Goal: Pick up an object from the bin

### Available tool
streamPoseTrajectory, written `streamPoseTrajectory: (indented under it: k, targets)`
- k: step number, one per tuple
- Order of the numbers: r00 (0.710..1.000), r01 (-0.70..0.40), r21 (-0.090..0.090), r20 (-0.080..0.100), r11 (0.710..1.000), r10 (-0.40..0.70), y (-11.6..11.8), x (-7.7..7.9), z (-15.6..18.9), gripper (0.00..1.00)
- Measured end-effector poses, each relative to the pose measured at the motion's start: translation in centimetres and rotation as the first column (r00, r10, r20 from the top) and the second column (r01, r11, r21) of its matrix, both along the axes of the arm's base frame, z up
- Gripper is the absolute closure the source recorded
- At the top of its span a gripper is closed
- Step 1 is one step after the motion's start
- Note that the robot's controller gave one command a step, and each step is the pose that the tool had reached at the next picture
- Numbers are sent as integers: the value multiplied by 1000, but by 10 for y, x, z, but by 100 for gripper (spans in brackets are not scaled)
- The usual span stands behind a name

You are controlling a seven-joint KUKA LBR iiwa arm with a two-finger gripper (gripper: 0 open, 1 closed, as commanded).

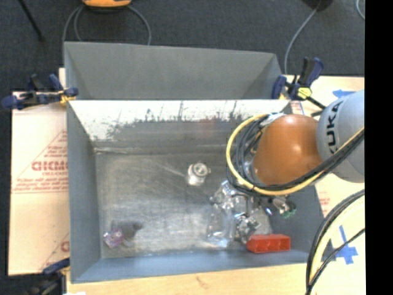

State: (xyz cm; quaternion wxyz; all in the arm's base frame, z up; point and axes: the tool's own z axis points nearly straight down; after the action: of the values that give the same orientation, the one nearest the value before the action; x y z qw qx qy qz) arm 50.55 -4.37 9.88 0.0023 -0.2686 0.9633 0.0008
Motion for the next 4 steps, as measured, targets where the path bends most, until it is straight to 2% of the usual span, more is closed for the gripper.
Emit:
streamPoseTrajectory:
  k: [1,2,3,4]
  targets:
    - [914,-405,15,10,914,405,-9,-20,0,0]
    - [862,-507,3,14,862,506,-14,-19,1,0]
    - [864,-503,-7,12,864,503,-21,-17,1,100]
    - [865,-502,-5,7,865,502,-21,-19,0,0]
